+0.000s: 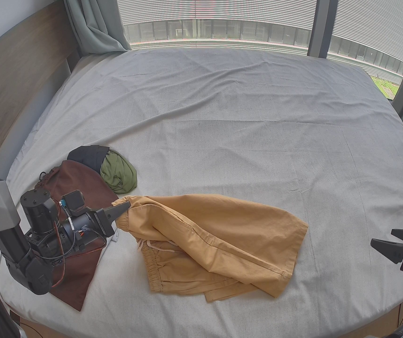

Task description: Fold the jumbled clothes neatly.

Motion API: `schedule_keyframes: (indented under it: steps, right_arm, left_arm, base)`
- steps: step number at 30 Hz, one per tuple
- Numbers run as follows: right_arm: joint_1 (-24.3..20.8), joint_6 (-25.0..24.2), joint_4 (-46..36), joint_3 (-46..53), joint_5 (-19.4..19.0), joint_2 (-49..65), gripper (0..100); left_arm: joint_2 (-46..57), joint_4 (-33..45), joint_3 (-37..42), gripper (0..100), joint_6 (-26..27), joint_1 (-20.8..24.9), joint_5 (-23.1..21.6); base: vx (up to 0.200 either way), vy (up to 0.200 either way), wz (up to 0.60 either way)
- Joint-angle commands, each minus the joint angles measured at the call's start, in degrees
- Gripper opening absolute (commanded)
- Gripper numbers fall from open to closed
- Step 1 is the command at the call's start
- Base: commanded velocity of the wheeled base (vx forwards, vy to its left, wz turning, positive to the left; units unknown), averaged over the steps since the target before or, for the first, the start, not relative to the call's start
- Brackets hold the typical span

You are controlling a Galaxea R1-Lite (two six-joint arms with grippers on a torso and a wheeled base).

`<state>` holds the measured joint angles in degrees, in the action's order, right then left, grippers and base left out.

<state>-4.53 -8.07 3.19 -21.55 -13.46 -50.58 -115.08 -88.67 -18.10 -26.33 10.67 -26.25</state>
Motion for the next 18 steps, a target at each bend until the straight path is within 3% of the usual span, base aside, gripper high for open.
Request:
schedule_keyframes:
  steps: [1, 18]
  right_arm:
    - [0.1, 0.0, 0.1, -1.9, -4.1, -6.8, 100]
    - [-2.9, -0.2, 13.5, -1.5, -6.3, -21.8, 100]
  left_arm:
    - [0.0, 0.0, 0.0, 0, 0.0, 0.1, 0.0]
    - [-0.5, 0.0, -0.1, 0, 0.0, 0.0, 0.1]
  base:
    - [0.000, 0.000, 0.00]
    - [0.000, 0.000, 0.00]
